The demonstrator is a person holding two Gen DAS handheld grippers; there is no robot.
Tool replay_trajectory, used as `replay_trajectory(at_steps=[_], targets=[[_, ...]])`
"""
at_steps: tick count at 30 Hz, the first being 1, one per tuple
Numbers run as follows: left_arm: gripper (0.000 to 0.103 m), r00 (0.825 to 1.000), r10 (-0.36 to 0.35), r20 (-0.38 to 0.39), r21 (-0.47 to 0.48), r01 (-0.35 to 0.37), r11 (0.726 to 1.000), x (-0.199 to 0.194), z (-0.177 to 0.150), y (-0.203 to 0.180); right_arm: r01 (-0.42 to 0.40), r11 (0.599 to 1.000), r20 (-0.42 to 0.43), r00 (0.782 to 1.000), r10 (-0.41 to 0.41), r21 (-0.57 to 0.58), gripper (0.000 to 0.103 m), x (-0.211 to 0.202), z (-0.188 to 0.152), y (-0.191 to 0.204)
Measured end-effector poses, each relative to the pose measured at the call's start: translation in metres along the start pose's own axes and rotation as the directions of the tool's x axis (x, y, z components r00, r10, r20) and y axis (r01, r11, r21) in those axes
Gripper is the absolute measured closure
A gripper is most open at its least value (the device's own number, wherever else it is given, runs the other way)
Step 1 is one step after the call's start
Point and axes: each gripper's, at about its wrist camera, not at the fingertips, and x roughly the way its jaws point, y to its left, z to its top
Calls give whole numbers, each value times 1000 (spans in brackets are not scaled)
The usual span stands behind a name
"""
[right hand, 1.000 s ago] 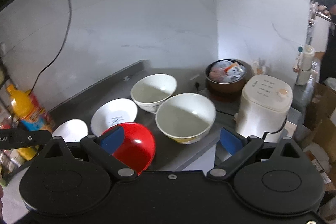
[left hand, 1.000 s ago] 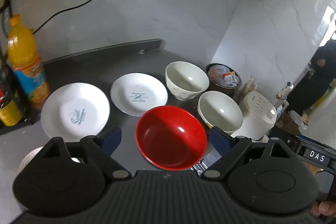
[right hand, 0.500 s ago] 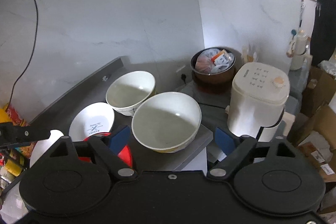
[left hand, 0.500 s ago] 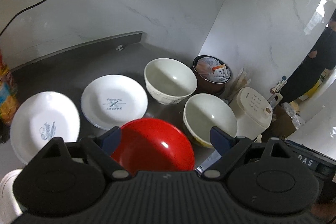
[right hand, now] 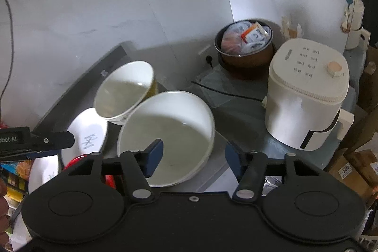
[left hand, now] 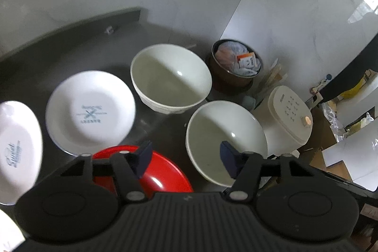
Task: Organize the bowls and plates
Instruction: 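Move the left tool to the large white bowl rim while the right tool approaches it too, then close the left and right grippers on the white bowl rim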
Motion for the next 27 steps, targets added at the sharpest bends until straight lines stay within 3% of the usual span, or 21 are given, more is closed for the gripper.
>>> replay_trajectory(at_steps=[5,12,16,22,27], targets=[[55,998,8,-60,-41,-11,999,33,6,-1,-16,1000,-49,999,17,8,63,22,9,-10],[70,992,5,-129,-96,-18,995,72,10,-1,-26,1000,-126,992,28,17,71,50,23,-13],[74,988,17,-152,-113,-34,993,88,12,-2,-20,1000,-146,989,21,5,73,61,28,-14],[79,983,31,-178,-130,-55,990,110,14,-4,-10,1000,-170,985,8,-8,84,74,33,-18],[96,978,22,-206,-166,-58,985,126,14,0,-11,1000,-182,983,9,-10,95,81,35,-20]])
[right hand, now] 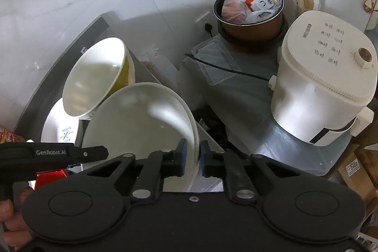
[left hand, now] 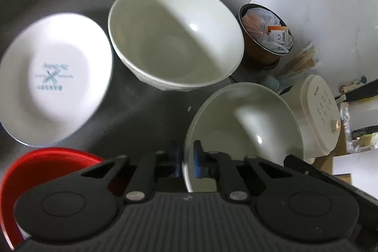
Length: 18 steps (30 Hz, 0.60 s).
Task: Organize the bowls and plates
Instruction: 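Close the left and right grippers on the white bowl rim, then lift the white bowl with both grippers and lower it into the red bowl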
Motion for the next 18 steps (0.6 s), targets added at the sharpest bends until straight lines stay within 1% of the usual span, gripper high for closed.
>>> replay_trajectory(at_steps=[1,4,9,18], targets=[[98,1000,6,4,-6,-6,1000,1,0,1,5,1000,5,1000,-5,-2,97,0,0,0],[99,1000,15,6,-26,-15,1000,0,1,1,-17,1000,15,1000,17,9,98,0,0,-4],[99,1000,-5,7,-34,5,999,-7,-1,4,-27,1000,38,999,27,9,97,-10,1,-1],[99,997,-37,69,-12,38,999,-44,-3,8,-44,999,105,994,43,5,97,-41,-2,17]])
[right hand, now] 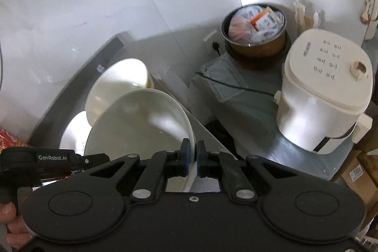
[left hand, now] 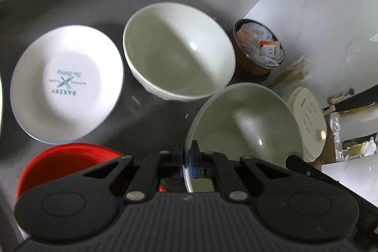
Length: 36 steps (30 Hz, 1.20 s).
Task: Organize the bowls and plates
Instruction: 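Lift the white bowl with both grippers and lower it into the red bowl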
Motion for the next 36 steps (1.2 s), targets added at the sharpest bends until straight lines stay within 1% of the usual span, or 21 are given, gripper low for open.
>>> replay_trajectory(at_steps=[7,13,26,36], targets=[[99,998,-21,68,9,20,1000,-36,-1,6,-23,999,67,997,26,-36,97,-27,1,24],[99,994,-21,106,2,21,1000,-64,-4,20,-45,997,91,995,51,-61,97,-39,-5,44],[99,989,6,146,-34,-1,999,-102,-21,56,-74,990,92,992,86,-120,97,-50,-28,89],[99,990,35,136,-60,-27,998,-107,-35,79,-87,985,57,994,96,-146,97,-45,-46,107]])
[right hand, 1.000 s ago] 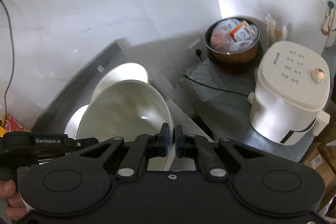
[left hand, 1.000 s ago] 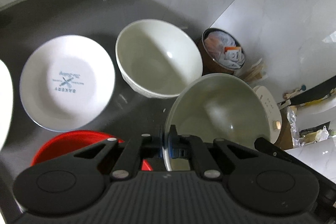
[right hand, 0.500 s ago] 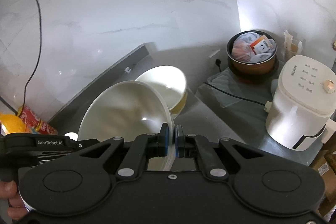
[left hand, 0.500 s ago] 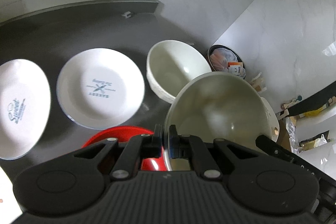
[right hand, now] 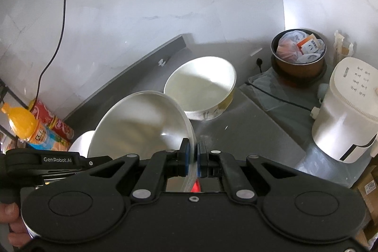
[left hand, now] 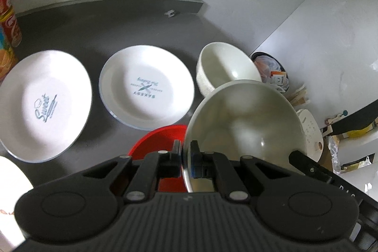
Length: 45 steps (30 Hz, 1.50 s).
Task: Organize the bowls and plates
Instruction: 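Lift the white bowl with both grippers and lower it into the red bowl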
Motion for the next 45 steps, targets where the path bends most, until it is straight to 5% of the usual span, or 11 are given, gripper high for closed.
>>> replay_trajectory(at_steps=[27,45], targets=[[98,991,88,-105,-46,-93,995,35,-27,37,21,996,-150,988,-34,-90,97,44,-39,15],[92,974,152,-165,-16,-157,987,51,-22,37,64,968,-150,983,-103,-241,97,58,-42,32]])
